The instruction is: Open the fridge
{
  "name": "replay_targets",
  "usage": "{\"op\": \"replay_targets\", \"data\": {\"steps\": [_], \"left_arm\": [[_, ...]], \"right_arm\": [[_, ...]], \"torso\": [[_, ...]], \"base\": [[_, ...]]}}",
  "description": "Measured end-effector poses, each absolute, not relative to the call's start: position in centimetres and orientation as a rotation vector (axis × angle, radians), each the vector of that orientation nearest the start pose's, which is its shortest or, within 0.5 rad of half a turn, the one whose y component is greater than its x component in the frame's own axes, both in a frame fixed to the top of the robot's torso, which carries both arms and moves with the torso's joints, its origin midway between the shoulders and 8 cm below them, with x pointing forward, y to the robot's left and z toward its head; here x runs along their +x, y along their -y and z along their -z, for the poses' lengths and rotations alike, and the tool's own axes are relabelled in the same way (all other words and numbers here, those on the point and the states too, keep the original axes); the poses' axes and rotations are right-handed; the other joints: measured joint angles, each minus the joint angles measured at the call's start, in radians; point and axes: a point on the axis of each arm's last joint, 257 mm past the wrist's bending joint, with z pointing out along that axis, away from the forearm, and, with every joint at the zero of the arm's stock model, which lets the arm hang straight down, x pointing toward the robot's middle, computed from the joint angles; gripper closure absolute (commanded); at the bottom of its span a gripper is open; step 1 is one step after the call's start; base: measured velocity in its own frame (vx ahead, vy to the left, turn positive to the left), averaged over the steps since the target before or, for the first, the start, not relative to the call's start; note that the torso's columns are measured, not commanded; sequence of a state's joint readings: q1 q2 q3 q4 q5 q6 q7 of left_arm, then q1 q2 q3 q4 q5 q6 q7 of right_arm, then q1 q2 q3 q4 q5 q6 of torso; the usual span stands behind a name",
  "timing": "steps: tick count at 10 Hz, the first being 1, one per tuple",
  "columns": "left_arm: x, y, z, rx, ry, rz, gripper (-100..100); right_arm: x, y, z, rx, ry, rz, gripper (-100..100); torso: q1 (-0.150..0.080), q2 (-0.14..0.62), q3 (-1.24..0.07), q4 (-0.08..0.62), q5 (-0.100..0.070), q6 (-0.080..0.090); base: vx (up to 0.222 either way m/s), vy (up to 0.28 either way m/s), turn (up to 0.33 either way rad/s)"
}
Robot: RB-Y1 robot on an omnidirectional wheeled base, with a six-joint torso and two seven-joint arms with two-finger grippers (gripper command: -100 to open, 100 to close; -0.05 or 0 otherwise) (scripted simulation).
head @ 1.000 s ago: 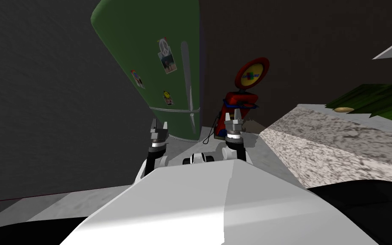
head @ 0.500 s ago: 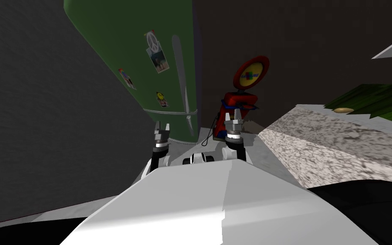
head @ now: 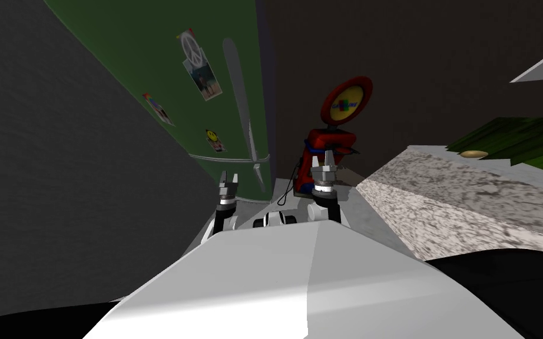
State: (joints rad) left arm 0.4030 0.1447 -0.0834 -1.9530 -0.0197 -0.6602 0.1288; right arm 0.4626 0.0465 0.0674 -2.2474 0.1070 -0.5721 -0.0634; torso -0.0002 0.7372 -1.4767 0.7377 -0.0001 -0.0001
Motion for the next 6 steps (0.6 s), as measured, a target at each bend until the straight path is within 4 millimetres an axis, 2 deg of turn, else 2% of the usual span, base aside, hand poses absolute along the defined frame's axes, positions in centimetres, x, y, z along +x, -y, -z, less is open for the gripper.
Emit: {"op": "replay_targets", "data": {"steps": [6], "left_arm": [[39.0, -23.2, 9.7, -0.685, -0.818, 1.505, -100]], "right_arm": [[34.5, 24.2, -3.6, 0.592, -0.574, -1.394, 0]], "torso": [[0.001, 0.001, 0.001, 0.0, 0.0, 0.0]], "base": [[0.103, -0.049, -0.046]]}}
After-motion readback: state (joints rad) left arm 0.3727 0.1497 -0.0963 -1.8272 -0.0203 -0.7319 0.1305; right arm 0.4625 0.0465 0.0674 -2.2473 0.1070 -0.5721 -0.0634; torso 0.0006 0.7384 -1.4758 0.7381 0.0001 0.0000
